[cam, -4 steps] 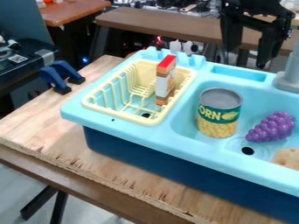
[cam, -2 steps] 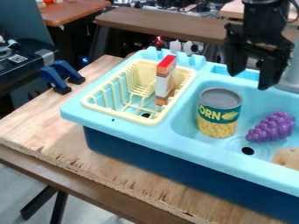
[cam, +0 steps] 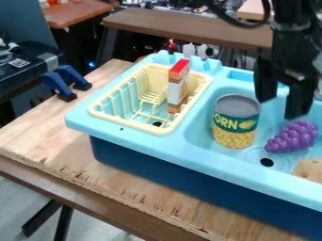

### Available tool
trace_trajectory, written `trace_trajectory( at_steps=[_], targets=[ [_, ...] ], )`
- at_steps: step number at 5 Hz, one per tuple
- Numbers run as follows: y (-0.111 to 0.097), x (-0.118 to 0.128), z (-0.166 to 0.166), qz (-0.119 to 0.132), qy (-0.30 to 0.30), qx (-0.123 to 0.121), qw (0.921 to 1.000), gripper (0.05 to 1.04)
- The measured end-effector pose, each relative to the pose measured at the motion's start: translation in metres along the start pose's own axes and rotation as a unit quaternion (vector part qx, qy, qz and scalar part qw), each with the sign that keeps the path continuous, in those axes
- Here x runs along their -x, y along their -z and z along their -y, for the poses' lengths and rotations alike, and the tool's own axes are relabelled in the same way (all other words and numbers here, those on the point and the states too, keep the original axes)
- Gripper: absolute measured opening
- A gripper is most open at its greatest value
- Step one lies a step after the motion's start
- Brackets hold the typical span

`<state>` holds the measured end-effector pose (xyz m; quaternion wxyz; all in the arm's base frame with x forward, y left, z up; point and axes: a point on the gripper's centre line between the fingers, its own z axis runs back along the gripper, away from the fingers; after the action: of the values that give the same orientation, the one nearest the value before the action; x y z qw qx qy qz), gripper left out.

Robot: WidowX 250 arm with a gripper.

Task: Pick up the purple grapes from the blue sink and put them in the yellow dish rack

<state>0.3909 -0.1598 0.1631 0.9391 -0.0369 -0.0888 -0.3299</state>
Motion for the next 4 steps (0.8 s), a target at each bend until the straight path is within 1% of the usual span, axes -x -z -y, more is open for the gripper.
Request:
trace_trajectory(
  at_steps=[1, 2, 3, 4],
  targets=[
    [0.018, -0.006, 0.0, -0.02, 0.032, 0.015, 0.9992, 1.001],
    [0.043, -0.014, -0.001, -0.053, 0.068, 0.032, 0.9957, 1.001],
    [0.051, -0.014, 0.001, -0.062, 0.077, 0.036, 0.9944, 1.001],
    [0.058, -0.02, 0.001, -0.049, 0.081, 0.03, 0.9951, 1.001]
  ],
)
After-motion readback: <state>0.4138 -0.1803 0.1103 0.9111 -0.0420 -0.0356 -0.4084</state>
